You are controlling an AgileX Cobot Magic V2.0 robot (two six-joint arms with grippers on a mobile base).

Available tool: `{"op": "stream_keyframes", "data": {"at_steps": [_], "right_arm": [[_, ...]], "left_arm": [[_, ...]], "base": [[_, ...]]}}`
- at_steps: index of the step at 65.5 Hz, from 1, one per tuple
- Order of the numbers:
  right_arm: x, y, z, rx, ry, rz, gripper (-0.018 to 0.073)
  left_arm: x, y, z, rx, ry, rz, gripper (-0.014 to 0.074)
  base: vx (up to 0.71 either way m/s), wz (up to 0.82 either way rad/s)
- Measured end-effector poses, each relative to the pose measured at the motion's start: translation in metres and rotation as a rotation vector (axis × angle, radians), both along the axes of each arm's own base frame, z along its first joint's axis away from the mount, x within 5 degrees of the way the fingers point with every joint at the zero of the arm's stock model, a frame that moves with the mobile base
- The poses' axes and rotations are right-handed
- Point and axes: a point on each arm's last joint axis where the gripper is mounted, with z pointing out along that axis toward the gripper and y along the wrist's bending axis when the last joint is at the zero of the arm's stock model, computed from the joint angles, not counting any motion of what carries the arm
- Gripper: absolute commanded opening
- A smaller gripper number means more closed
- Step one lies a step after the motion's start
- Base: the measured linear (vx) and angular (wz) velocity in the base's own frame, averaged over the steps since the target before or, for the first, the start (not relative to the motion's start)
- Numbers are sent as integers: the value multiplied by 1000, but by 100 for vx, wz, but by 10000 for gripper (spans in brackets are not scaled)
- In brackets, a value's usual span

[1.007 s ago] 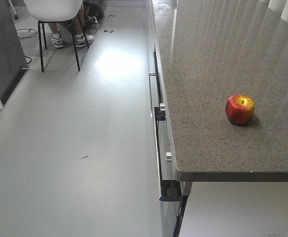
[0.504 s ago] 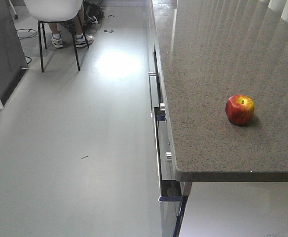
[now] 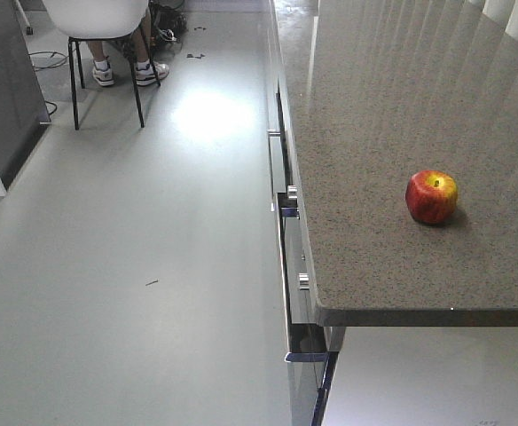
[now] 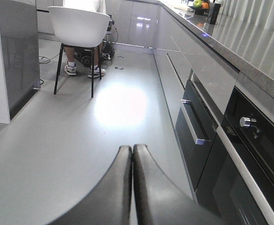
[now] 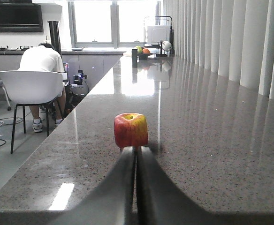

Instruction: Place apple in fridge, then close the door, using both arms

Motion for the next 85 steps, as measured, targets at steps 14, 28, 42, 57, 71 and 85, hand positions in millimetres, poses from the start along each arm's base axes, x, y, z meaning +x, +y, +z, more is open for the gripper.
{"op": "stream_keyframes", "data": {"at_steps": [14, 28, 42, 57, 71, 85], "right_arm": [[-1, 0, 7, 255, -77, 26, -3], [-11, 0, 52, 369, -131, 51, -3], [-25, 2, 141, 241, -19, 42, 17], [2, 4, 191, 28, 195, 49, 284], [33, 6, 204, 4, 248, 65, 706], [53, 7, 203, 19, 269, 72, 711]], "left_arm": [[0, 0, 0, 0, 0, 0, -6], [0, 0, 0, 0, 0, 0, -6], [0, 0, 0, 0, 0, 0, -6], [0, 0, 0, 0, 0, 0, -6], [0, 0, 0, 0, 0, 0, -6], [0, 0, 0, 0, 0, 0, -6]], "base": [[0, 0], [0, 0], [0, 0], [0, 0], [0, 0], [0, 0]]}}
